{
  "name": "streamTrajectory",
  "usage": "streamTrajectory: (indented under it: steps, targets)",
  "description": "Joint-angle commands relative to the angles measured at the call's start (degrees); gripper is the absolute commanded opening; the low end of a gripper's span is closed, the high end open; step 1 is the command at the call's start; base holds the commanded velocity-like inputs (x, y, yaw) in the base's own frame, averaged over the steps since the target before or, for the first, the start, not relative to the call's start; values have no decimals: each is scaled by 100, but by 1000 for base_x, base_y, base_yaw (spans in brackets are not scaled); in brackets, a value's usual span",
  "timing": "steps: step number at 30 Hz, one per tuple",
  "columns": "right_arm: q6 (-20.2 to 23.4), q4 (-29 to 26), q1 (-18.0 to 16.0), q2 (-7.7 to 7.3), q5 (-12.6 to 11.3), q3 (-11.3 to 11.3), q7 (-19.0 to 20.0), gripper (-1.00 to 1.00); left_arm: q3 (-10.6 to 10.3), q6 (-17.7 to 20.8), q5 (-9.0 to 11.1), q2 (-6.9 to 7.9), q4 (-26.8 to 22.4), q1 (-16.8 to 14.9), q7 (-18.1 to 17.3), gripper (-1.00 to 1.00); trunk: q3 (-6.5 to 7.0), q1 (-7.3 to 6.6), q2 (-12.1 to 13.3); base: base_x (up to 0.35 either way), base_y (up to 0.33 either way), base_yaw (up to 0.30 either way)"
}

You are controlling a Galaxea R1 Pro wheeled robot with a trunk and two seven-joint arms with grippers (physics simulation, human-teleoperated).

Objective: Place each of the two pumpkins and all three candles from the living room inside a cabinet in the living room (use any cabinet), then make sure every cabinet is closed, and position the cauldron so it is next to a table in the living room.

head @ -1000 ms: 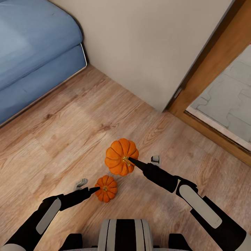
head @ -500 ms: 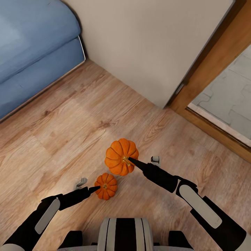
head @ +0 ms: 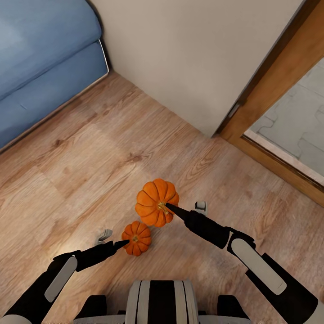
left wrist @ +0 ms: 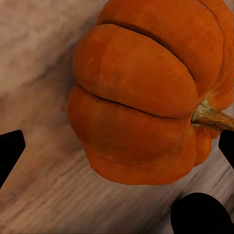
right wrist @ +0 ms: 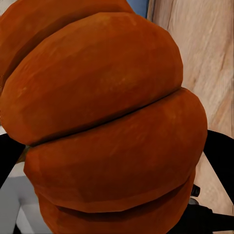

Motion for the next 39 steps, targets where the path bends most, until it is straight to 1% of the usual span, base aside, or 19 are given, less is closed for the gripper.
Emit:
streamTrajectory:
  steps: [1,2,5,8,10,14,19,25,39]
  targets:
    - [29,-1,-4,-4,-76,6,3,-100,-8,29,40,4,-4,-2,6,100,-25,1,-3,0,0,0]
    - [29,-1,-4,-4,-76,6,2,-100,-8,29,40,4,-4,-2,6,100,-48,4,-4,0,0,0]
    - [29,-1,-4,-4,-76,6,4,-100,-8,29,40,4,-6,-2,7,100,-48,4,-4,0,0,0]
    - [29,-1,-4,-4,-76,7,4,-100,-8,29,40,4,-8,-2,10,100,-114,12,-8,0,0,0]
    - [29,-1,-4,-4,-76,8,5,-100,-8,29,40,4,-8,-2,11,100,-114,12,-8,0,0,0]
    - [29,-1,-4,-4,-76,7,4,-100,-8,29,40,4,-9,-2,12,100,-203,22,-13,0,0,0]
    - [29,-1,-4,-4,-76,6,-3,-100,-10,29,38,-3,-7,-2,14,100,-203,22,-13,10,0,0]
    - [29,-1,-4,-4,-76,7,12,-100,-11,30,31,-4,-1,-2,11,100,-203,22,-13,124,-12,0]
    - [29,-1,-4,-4,-76,6,21,-100,-13,29,31,-5,-3,-2,6,100,-203,22,-13,5,-23,0]
